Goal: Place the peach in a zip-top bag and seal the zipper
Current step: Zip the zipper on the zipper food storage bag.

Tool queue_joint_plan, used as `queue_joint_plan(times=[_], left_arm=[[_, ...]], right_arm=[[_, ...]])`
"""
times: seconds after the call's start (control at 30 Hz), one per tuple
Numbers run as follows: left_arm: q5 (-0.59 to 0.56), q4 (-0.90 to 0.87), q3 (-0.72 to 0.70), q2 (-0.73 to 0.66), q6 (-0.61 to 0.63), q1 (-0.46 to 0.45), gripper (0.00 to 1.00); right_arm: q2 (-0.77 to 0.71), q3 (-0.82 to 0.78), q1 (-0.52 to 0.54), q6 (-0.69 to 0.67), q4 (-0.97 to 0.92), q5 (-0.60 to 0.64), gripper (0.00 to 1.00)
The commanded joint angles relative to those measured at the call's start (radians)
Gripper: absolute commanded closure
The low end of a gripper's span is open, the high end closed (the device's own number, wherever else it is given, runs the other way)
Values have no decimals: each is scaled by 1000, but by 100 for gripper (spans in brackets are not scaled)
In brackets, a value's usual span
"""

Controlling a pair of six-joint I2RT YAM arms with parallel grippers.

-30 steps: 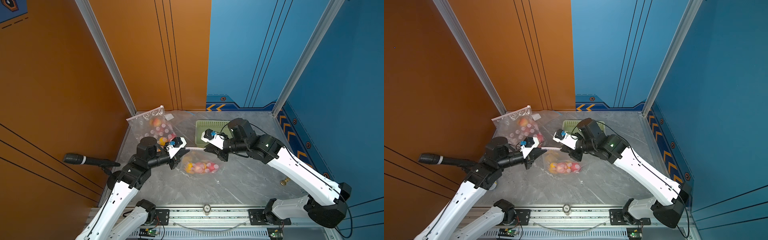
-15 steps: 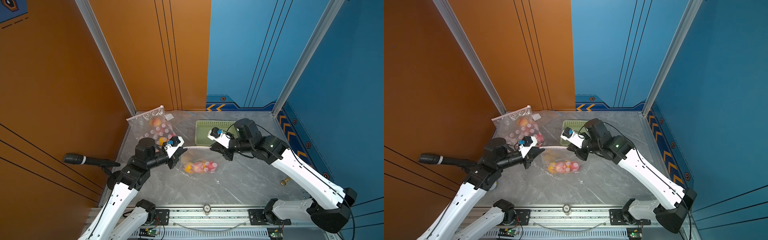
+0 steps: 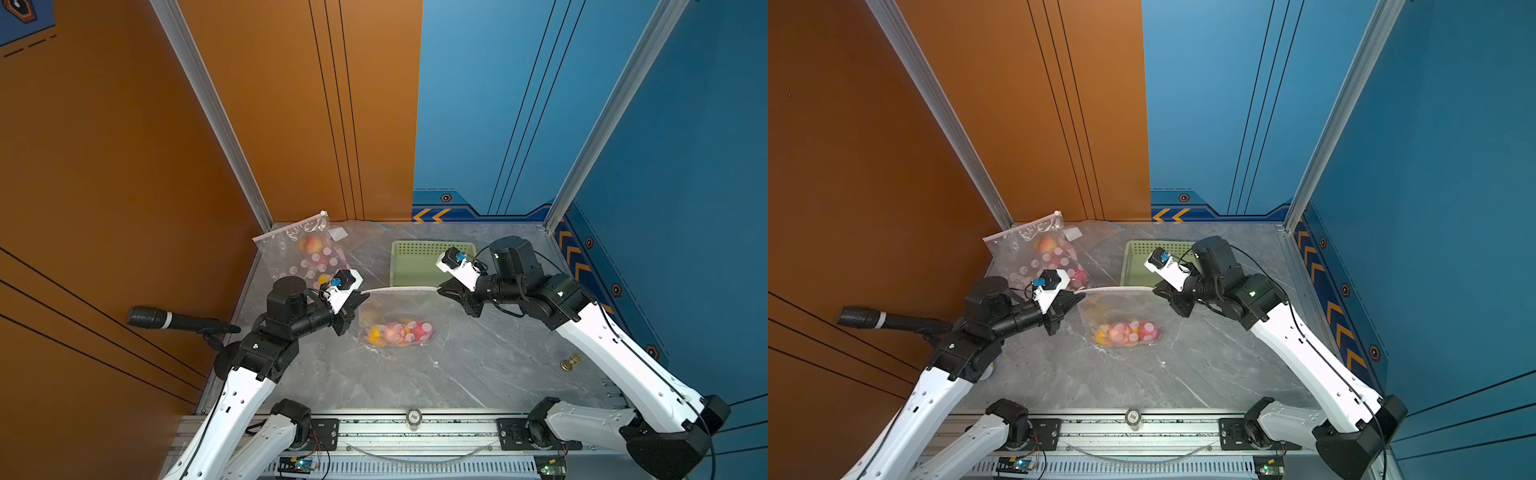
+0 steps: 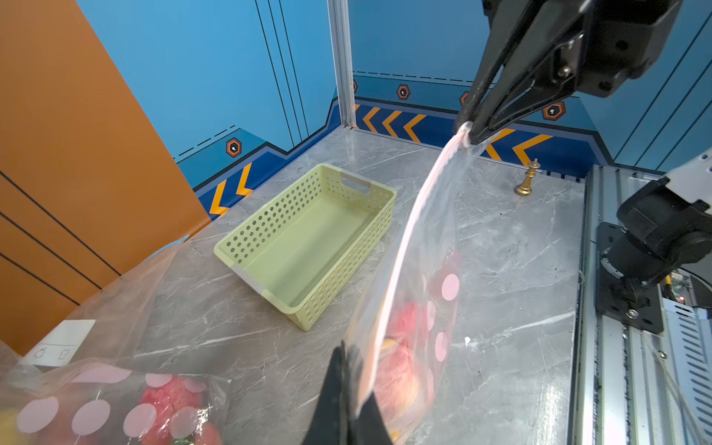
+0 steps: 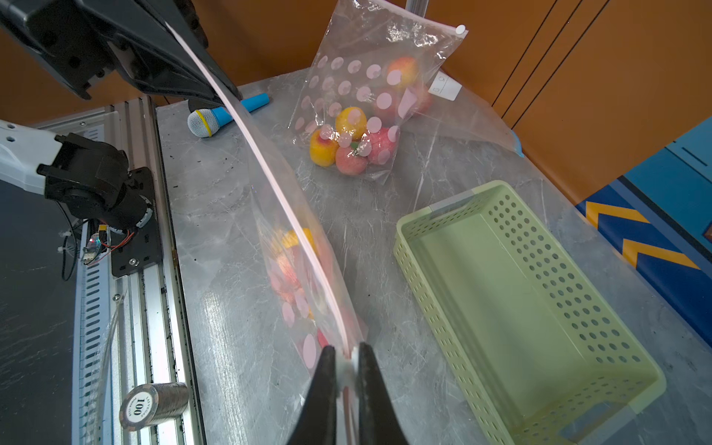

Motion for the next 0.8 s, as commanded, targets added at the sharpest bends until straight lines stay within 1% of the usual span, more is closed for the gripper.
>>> queue_joint_plan(times=[0.0,0.3,0.77], left_arm=[[-58,32,-19,-20,-30,26,100],[-64,48,-35,-34,-51,65,100],[-68,64,-46,-41,-74,90,100]], right_arm=[[-25,-19,-26,18,-42,0,92],[-30,-22,-55,29,-35,-3,92],[-32,-38,-75,37,-23,6,92]])
